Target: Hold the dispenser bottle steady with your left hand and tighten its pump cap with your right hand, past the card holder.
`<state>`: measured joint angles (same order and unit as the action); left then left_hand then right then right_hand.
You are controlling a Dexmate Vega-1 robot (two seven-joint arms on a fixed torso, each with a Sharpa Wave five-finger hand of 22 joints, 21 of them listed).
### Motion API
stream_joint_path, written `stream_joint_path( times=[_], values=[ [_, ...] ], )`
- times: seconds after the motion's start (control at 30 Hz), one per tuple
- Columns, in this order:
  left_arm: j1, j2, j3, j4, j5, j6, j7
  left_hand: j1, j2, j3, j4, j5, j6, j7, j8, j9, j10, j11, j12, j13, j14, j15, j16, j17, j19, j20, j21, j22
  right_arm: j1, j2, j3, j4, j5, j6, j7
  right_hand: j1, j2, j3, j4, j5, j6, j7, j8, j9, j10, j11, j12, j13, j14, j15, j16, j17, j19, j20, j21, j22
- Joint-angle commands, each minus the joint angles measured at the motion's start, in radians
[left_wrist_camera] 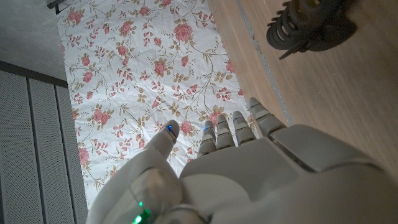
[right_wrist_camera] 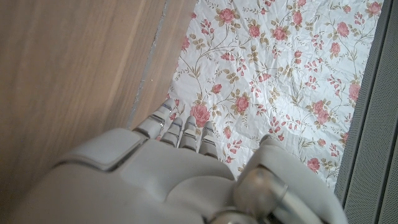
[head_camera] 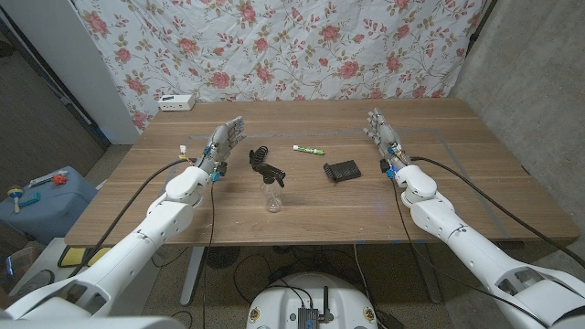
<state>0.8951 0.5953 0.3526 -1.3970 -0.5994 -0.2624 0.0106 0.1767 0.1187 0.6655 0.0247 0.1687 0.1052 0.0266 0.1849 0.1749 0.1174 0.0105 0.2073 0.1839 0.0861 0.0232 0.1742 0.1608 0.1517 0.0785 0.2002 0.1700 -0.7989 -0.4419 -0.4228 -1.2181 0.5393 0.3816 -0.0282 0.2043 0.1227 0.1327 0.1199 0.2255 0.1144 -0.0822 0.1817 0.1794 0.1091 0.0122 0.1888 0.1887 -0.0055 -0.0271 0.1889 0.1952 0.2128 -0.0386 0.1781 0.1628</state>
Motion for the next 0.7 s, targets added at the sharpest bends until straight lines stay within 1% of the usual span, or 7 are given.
stream_joint_path(
  times=[0.03, 0.2, 0.3, 0.37, 0.4, 0.47, 0.7],
  values=[
    [0.084, 0.042, -0.002, -0.153, 0.052, 0.033, 0.096, 0.003, -0.013, -0.003, -0.001, 0.004, 0.0, -0.004, -0.002, 0.001, 0.0, -0.007, 0.001, 0.003, 0.001, -0.011, 0.002, 0.006, 0.002, -0.001, 0.001, 0.006, 0.019, 0.007, -0.005, 0.049, -0.01, 0.033, 0.02, 0.011, 0.002, 0.006, -0.003, 0.007, 0.009, 0.003, 0.008, 0.004, 0.003, -0.01, 0.005, 0.001, -0.003, -0.017, 0.004, 0.0, 0.015, -0.05, 0.009, 0.003],
    [0.114, 0.045, -0.01, -0.19, 0.077, 0.035, 0.146, -0.001, -0.015, -0.006, 0.0, 0.005, 0.001, -0.006, -0.002, 0.001, 0.003, -0.009, 0.002, 0.003, 0.002, -0.016, 0.003, 0.006, 0.001, -0.002, 0.0, 0.006, 0.02, 0.028, -0.004, 0.075, 0.002, 0.054, 0.027, 0.012, 0.001, 0.006, -0.005, 0.008, 0.011, 0.003, 0.009, 0.004, 0.005, -0.01, 0.005, 0.001, -0.001, -0.019, 0.005, 0.0, 0.017, -0.05, 0.009, 0.003],
    [0.124, 0.04, -0.015, -0.178, 0.082, -0.004, 0.139, -0.002, -0.017, -0.008, 0.0, 0.005, 0.005, -0.01, 0.0, 0.001, 0.007, -0.011, 0.003, 0.003, 0.004, -0.017, 0.003, 0.007, 0.0, -0.003, 0.0, 0.006, 0.025, 0.04, -0.008, 0.091, -0.01, 0.068, 0.015, 0.013, -0.002, 0.006, -0.006, 0.008, 0.013, 0.004, 0.01, 0.004, 0.007, -0.01, 0.006, 0.001, 0.001, -0.02, 0.006, -0.001, 0.019, -0.051, 0.01, 0.003],
    [0.126, 0.047, -0.02, -0.171, 0.08, -0.016, 0.122, -0.003, -0.019, -0.009, 0.0, 0.005, 0.006, -0.011, 0.0, 0.001, 0.009, -0.013, 0.003, 0.003, 0.005, -0.021, 0.004, 0.007, 0.0, -0.002, -0.001, 0.006, 0.024, 0.05, -0.009, 0.098, -0.012, 0.076, 0.005, 0.013, -0.004, 0.005, -0.007, 0.008, 0.015, 0.004, 0.01, 0.004, 0.008, -0.01, 0.007, 0.001, 0.003, -0.021, 0.006, -0.001, 0.021, -0.052, 0.011, 0.003],
    [0.126, 0.051, -0.022, -0.165, 0.078, -0.029, 0.108, -0.004, -0.02, -0.01, -0.001, 0.006, 0.007, -0.013, 0.0, 0.001, 0.009, -0.013, 0.003, 0.003, 0.005, -0.023, 0.004, 0.007, -0.001, -0.003, -0.001, 0.006, 0.021, 0.054, -0.009, 0.096, -0.013, 0.079, -0.001, 0.013, -0.004, 0.005, -0.007, 0.008, 0.015, 0.005, 0.01, 0.004, 0.009, -0.012, 0.007, 0.001, 0.004, -0.022, 0.007, -0.001, 0.021, -0.052, 0.011, 0.003],
    [0.134, 0.069, -0.029, -0.179, 0.083, -0.021, 0.108, -0.008, -0.024, -0.015, 0.001, 0.006, 0.009, -0.015, 0.001, 0.001, 0.009, -0.017, 0.002, 0.003, 0.006, -0.026, 0.004, 0.007, -0.002, -0.004, -0.002, 0.006, 0.015, 0.055, -0.01, 0.088, -0.016, 0.075, -0.013, 0.013, -0.005, 0.005, -0.008, 0.008, 0.017, 0.005, 0.011, 0.004, 0.009, -0.012, 0.007, 0.001, 0.005, -0.022, 0.007, -0.001, 0.022, -0.052, 0.011, 0.003],
    [0.168, 0.114, -0.056, -0.2, 0.091, -0.051, 0.082, -0.02, -0.032, -0.024, 0.005, 0.007, 0.012, -0.02, 0.001, 0.001, 0.009, -0.022, 0.001, 0.003, 0.005, -0.034, 0.004, 0.008, -0.004, -0.009, -0.003, 0.006, 0.007, 0.043, -0.013, 0.046, -0.031, 0.04, -0.046, 0.013, -0.006, 0.005, -0.009, 0.009, 0.019, 0.004, 0.011, 0.004, 0.008, -0.016, 0.007, 0.001, 0.004, -0.023, 0.006, -0.002, 0.022, -0.052, 0.01, 0.003]
  ],
)
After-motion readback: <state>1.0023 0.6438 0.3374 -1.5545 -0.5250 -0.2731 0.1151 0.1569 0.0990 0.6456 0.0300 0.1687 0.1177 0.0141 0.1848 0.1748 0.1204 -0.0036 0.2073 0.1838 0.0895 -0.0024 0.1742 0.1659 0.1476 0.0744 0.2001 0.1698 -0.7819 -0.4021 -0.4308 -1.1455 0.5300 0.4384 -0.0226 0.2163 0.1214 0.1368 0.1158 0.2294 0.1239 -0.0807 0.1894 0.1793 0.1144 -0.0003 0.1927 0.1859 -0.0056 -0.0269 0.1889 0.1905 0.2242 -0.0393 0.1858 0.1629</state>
